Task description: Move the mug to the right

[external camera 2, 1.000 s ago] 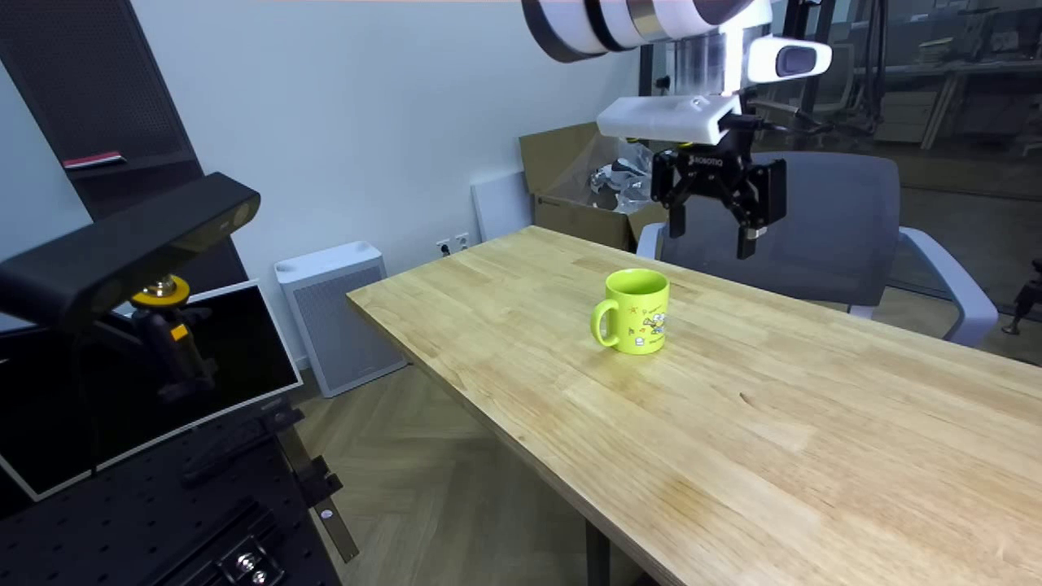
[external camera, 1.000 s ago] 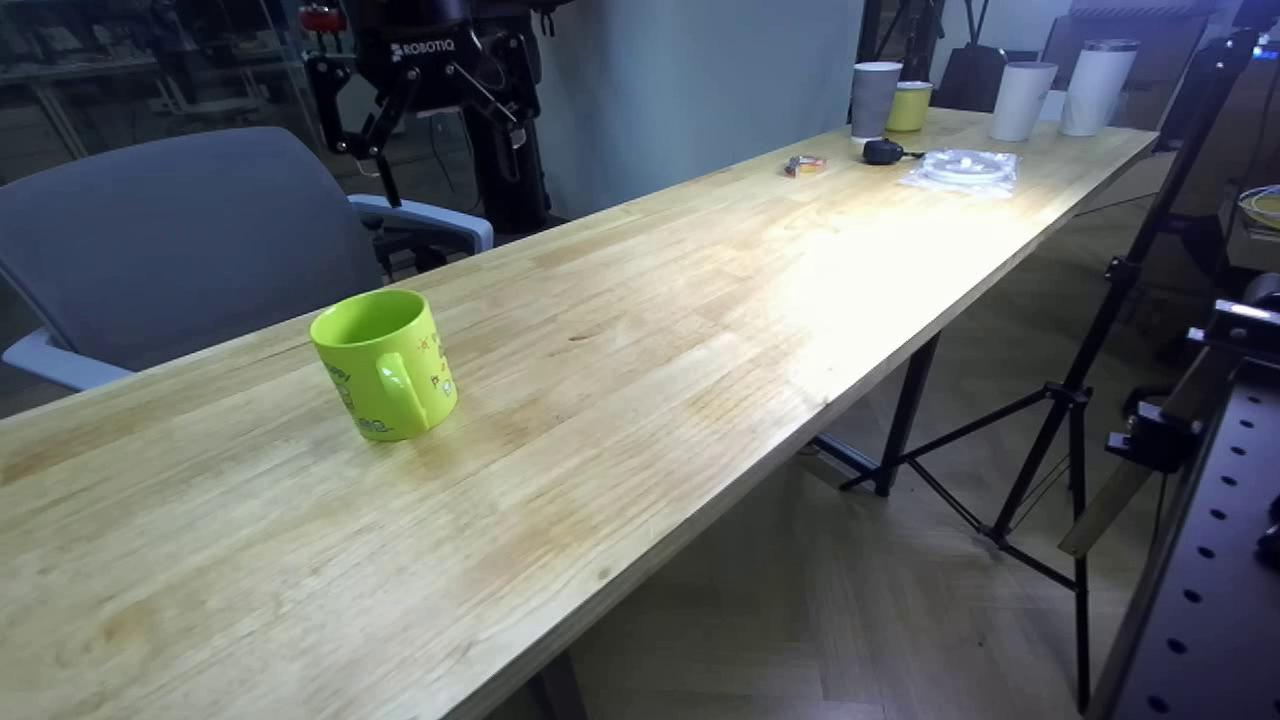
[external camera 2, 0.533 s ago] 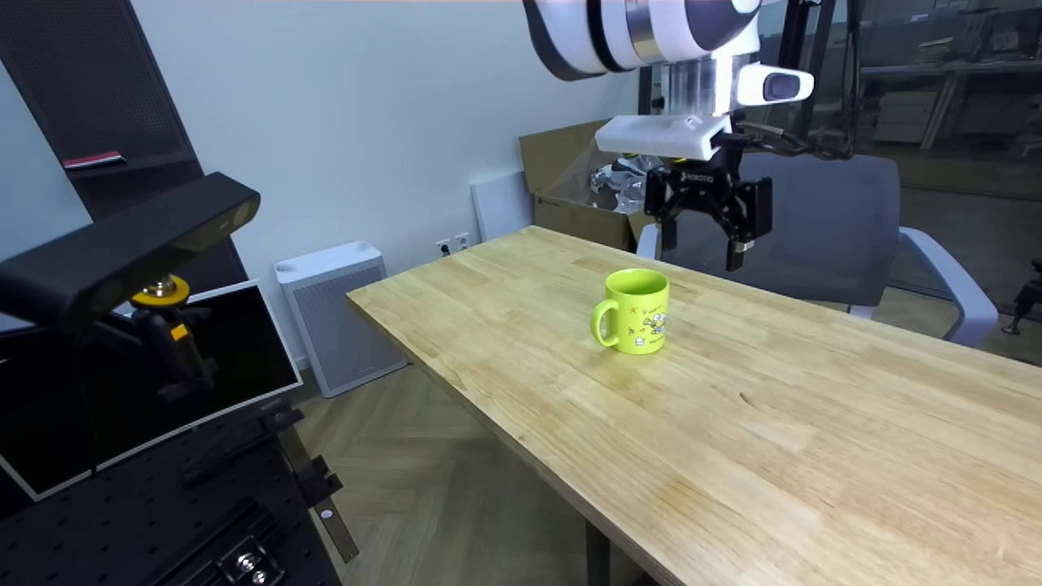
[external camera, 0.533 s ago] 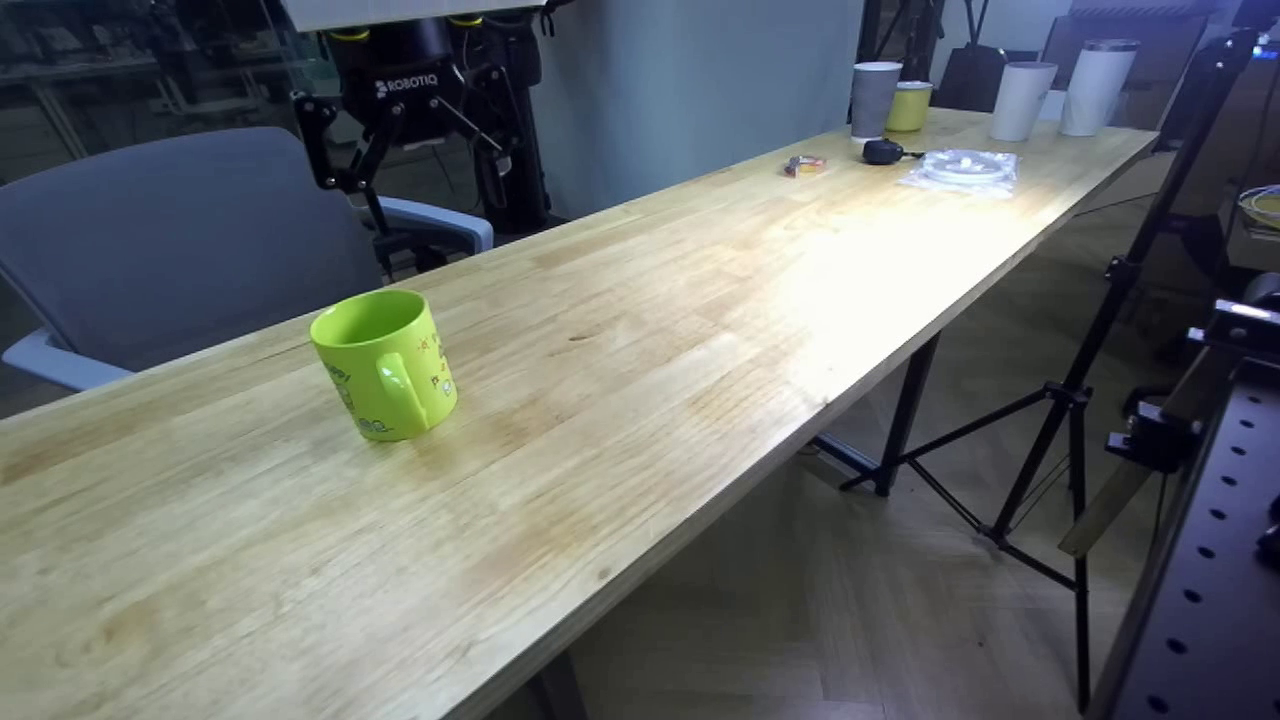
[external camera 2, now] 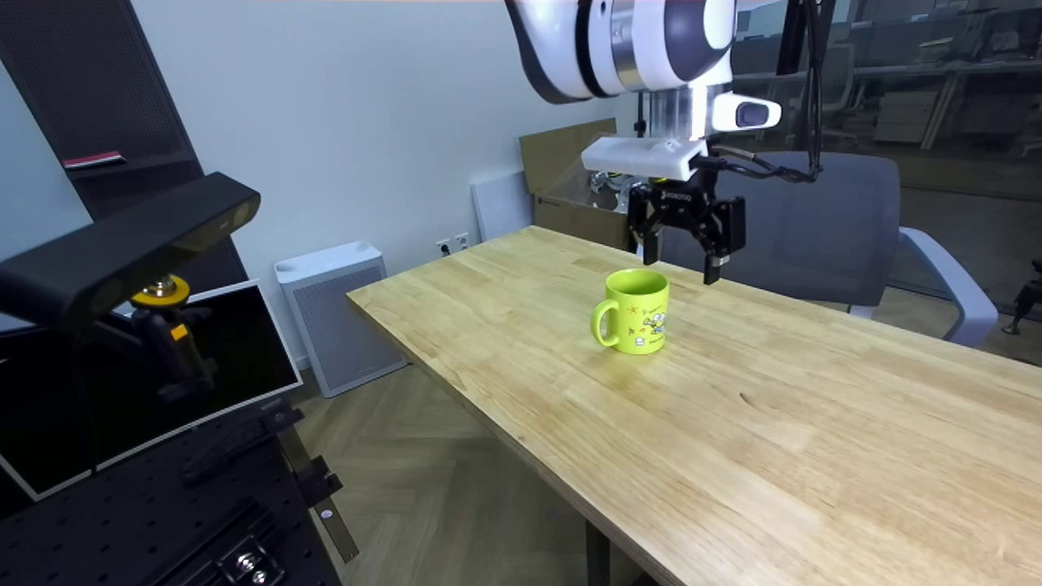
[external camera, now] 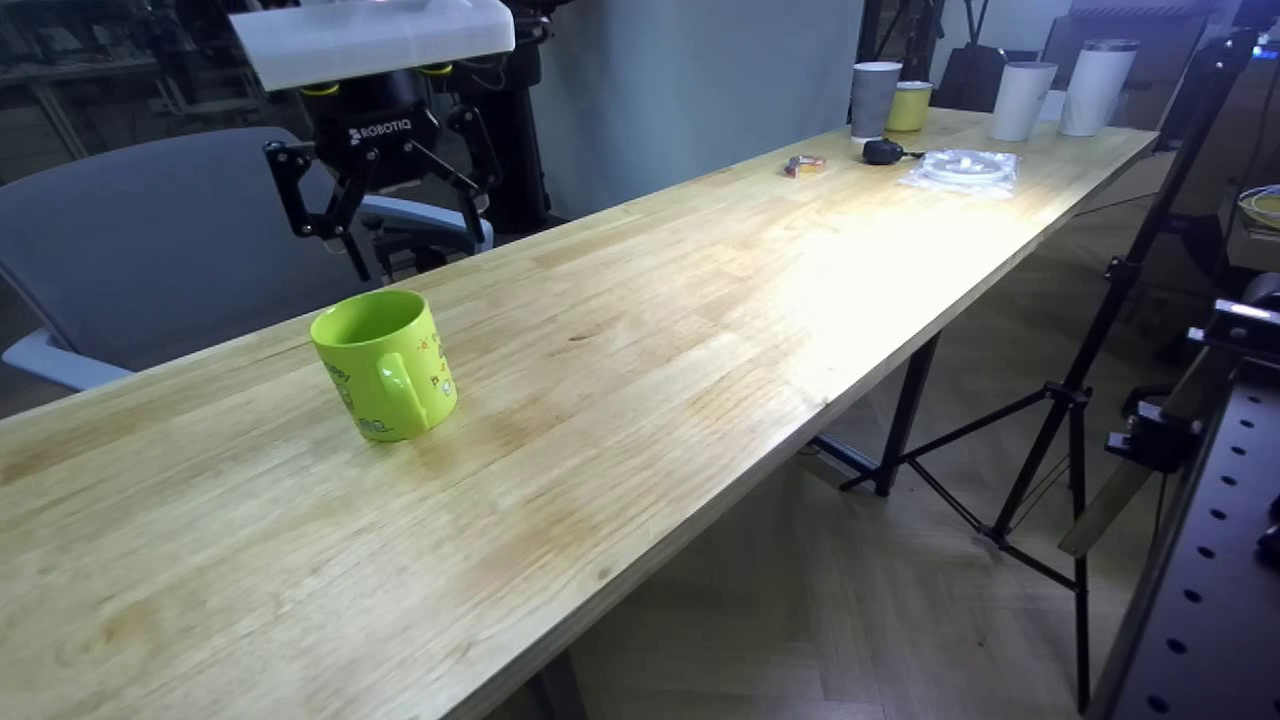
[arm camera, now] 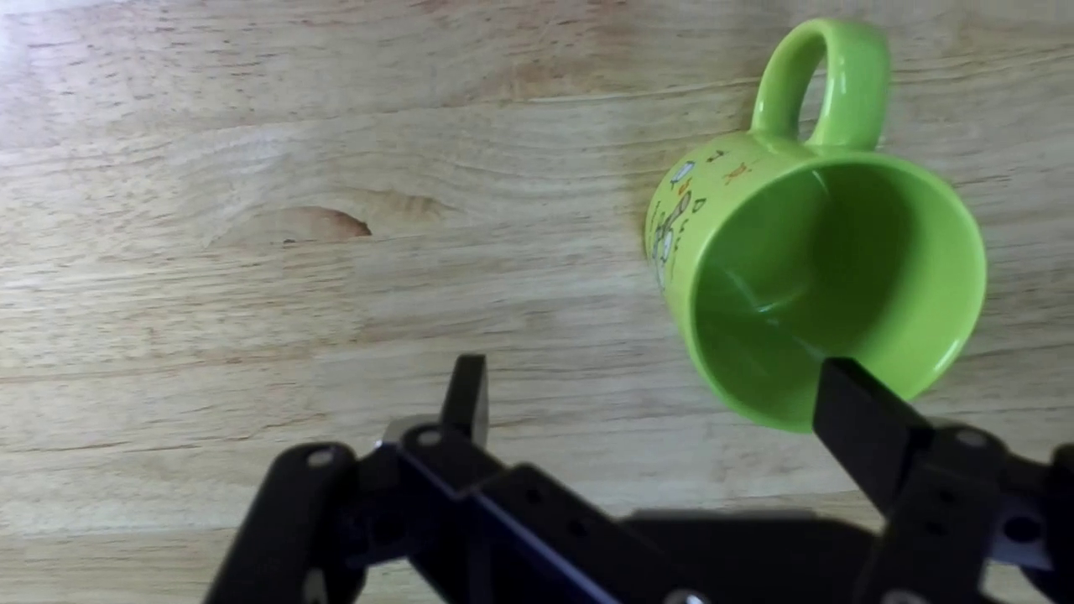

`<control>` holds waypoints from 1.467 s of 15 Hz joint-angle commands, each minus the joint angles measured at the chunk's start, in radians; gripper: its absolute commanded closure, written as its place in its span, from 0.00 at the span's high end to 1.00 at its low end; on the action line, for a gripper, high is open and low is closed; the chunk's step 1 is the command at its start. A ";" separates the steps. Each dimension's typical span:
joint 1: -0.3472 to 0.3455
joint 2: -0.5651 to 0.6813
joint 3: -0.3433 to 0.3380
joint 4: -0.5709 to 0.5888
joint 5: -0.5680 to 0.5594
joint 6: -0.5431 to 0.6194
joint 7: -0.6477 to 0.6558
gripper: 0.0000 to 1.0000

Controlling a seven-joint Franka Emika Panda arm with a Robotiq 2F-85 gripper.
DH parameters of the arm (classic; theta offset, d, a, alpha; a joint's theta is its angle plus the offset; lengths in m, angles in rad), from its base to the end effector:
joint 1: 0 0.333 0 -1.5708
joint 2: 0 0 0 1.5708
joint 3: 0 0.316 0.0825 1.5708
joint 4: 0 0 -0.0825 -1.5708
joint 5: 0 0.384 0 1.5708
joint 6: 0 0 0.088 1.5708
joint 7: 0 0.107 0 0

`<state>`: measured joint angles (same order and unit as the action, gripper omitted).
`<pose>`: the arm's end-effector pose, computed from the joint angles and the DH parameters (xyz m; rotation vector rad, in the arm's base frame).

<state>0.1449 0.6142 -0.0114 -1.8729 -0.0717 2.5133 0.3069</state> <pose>0.6337 0.0861 0.1846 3.0935 -0.1762 0.0562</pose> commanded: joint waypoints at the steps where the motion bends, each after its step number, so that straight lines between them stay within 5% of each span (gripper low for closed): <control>1: 0.018 0.030 -0.008 0.040 0.015 -0.015 0.009 1.00; 16: 0.021 0.092 -0.011 0.058 0.035 -0.005 0.014 1.00; 17: 0.023 0.095 -0.014 0.058 0.033 0.001 0.016 0.75; 18: 0.024 0.097 -0.015 0.058 0.032 0.004 0.015 0.75; 22: 0.026 0.102 -0.018 0.060 0.030 0.007 0.017 0.47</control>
<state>0.1543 0.7032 -0.0129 -1.8403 -0.0535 2.5249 0.3078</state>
